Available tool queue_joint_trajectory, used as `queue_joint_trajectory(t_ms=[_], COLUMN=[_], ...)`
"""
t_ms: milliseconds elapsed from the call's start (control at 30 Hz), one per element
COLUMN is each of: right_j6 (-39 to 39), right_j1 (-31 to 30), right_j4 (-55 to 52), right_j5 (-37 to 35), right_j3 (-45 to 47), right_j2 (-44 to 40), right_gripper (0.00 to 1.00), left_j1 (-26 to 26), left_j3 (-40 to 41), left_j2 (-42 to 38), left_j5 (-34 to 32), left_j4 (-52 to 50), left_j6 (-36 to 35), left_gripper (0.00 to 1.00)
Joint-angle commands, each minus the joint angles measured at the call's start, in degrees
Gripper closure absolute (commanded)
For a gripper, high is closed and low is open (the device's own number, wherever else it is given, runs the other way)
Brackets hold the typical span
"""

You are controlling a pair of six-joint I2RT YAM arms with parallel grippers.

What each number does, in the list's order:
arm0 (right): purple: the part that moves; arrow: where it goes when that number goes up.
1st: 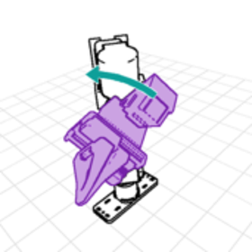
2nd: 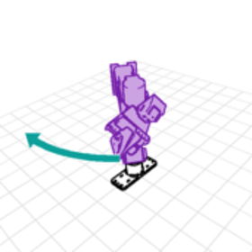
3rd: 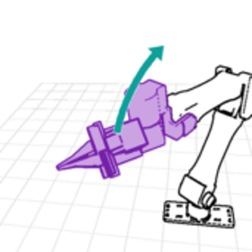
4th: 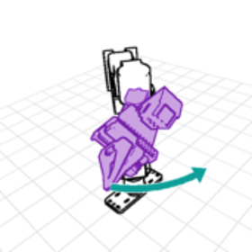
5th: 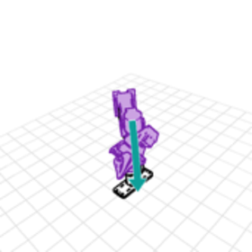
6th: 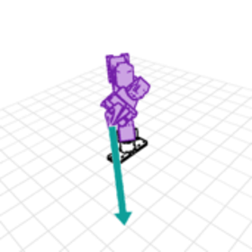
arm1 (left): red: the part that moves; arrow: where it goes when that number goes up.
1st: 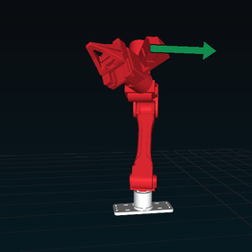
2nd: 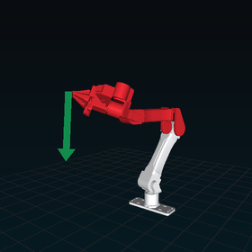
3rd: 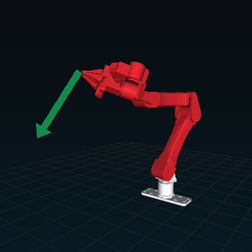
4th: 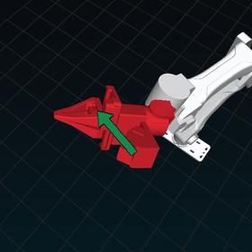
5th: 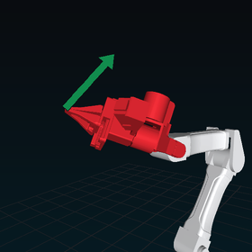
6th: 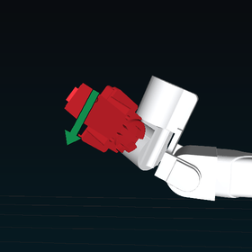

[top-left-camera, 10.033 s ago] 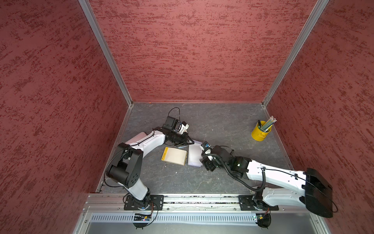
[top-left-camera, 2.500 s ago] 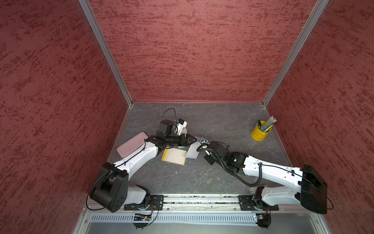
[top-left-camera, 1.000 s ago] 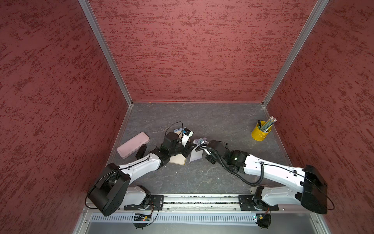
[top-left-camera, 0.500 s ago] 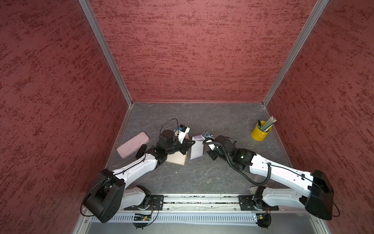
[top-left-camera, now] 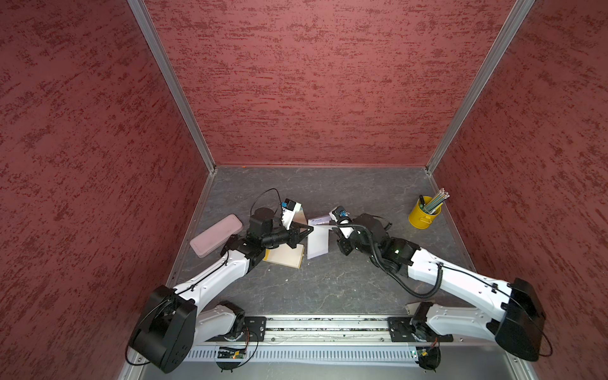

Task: Tear off pages from different memo pads
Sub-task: Tear off the paper from the memo pad, then place the paper at the center of the board.

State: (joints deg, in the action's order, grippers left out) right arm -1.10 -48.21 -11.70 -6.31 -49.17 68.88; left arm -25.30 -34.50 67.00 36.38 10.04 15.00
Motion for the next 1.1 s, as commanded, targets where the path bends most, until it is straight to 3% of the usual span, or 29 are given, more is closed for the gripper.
queue_joint_trajectory(t_ms=[0, 533, 667, 833, 1067], right_j6=[2.04, 2.72, 4.94, 16.09, 23.38], right_j1=[4.37, 9.93, 12.1, 18.01, 19.33], right_j4=[-4.65, -7.23, -10.5, -22.83, -36.98], right_j5=[-5.96, -8.21, -12.35, -22.66, -30.79], right_j3=[1.52, 0.75, -0.65, -5.63, -11.57], right_j2=[-2.0, -2.77, -1.39, 5.45, 18.25], right_gripper=[1.0, 1.0, 1.0, 1.0, 1.0], left_j1=[2.89, 8.45, 11.01, 11.39, 6.62], left_j3=[-0.04, -1.95, -3.57, -5.14, -7.75], left_j2=[-2.15, -5.03, -4.91, -4.48, 3.0], left_j5=[-2.01, -3.63, -5.84, -6.63, -7.4], left_j4=[-3.43, -11.99, -15.78, -16.01, -9.98], left_j6=[0.68, 3.27, 6.34, 9.67, 12.93], left_gripper=[1.0, 1.0, 1.0, 1.0, 1.0])
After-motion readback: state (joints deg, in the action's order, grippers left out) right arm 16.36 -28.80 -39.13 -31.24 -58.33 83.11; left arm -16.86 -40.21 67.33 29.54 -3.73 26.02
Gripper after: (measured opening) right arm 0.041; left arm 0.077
